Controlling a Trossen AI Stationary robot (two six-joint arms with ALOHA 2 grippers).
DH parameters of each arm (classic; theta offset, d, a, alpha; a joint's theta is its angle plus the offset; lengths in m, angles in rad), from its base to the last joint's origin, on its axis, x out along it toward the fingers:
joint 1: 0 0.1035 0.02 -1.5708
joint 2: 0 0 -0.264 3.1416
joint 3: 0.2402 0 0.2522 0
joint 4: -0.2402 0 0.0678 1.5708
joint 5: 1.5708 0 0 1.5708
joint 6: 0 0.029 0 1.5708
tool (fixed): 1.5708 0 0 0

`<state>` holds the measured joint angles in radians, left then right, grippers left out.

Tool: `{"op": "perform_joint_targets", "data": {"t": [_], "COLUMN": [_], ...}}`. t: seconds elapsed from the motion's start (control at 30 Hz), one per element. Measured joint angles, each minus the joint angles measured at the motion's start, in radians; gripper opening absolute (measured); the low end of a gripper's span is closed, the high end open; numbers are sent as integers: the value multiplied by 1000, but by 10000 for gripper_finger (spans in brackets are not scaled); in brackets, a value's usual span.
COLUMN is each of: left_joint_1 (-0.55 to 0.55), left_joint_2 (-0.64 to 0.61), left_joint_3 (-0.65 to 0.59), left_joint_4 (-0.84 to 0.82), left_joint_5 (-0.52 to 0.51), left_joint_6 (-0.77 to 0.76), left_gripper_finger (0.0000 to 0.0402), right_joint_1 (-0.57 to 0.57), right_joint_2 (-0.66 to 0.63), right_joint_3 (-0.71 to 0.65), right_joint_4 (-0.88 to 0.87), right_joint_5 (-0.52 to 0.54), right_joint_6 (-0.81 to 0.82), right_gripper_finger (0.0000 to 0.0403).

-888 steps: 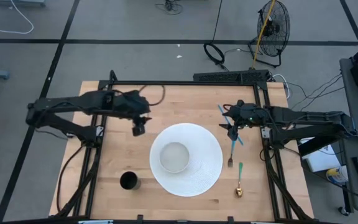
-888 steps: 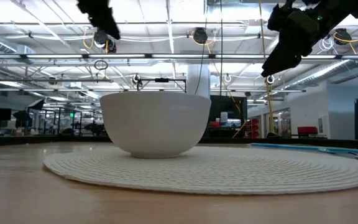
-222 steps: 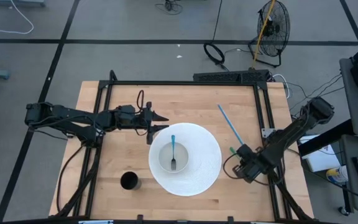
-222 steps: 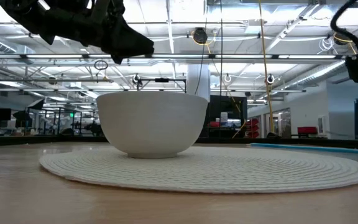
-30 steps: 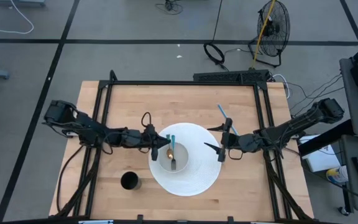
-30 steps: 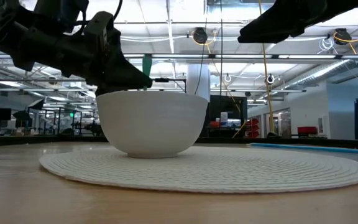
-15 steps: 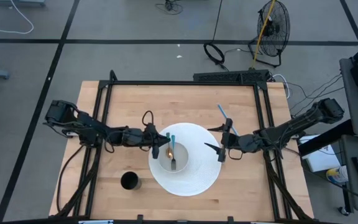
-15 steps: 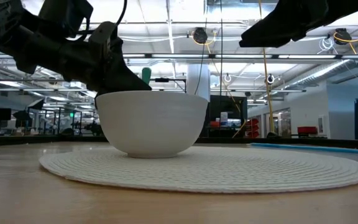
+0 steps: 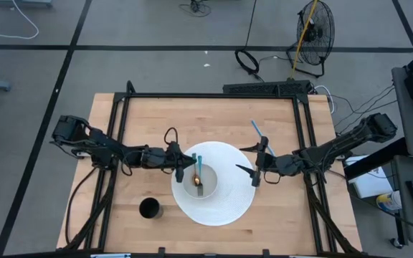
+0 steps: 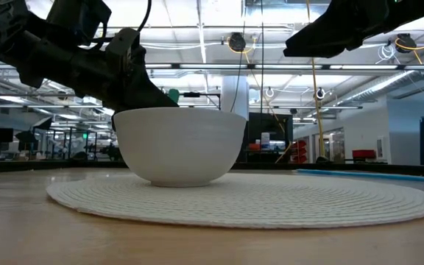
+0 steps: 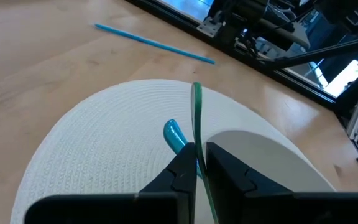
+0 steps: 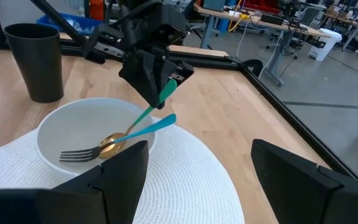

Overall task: Pick & Place Utensil
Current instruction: Put the green spoon into the white bowl to the left of the blue fork, then put the black cup on the white mat to the right of the white bowl

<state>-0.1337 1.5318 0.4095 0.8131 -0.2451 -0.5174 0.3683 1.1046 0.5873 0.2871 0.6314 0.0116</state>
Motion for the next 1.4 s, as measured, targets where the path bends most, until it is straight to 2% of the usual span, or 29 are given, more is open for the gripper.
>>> {"op": "perform_joint_targets", "data": {"t": [0.13, 0.43, 0.6, 0.97, 1.2, 1.4], "left_joint_1": [0, 2, 9, 50, 96, 123], "left_joint_2": [0, 0, 0, 0, -11, -123], "left_joint_3": [0, 0, 0, 0, 0, 1], "left_joint_4": [-3, -4, -5, -2, 11, -15], "left_joint_5": [0, -2, -1, 9, 10, 11], "left_joint_6": [33, 122, 186, 292, 330, 426], "left_gripper_finger": [52, 126, 148, 128, 132, 134], "right_joint_1": [0, 0, 0, 0, 0, 0], "right_joint_2": [0, 0, 0, 0, 0, 0], "right_joint_3": [0, 0, 0, 0, 0, 0], "right_joint_4": [0, 0, 0, 0, 0, -2], "right_joint_5": [0, 0, 0, -4, -4, -4], "right_joint_6": [0, 2, 3, 3, 3, 3], "right_gripper_finger": [279, 279, 279, 279, 279, 279]}}
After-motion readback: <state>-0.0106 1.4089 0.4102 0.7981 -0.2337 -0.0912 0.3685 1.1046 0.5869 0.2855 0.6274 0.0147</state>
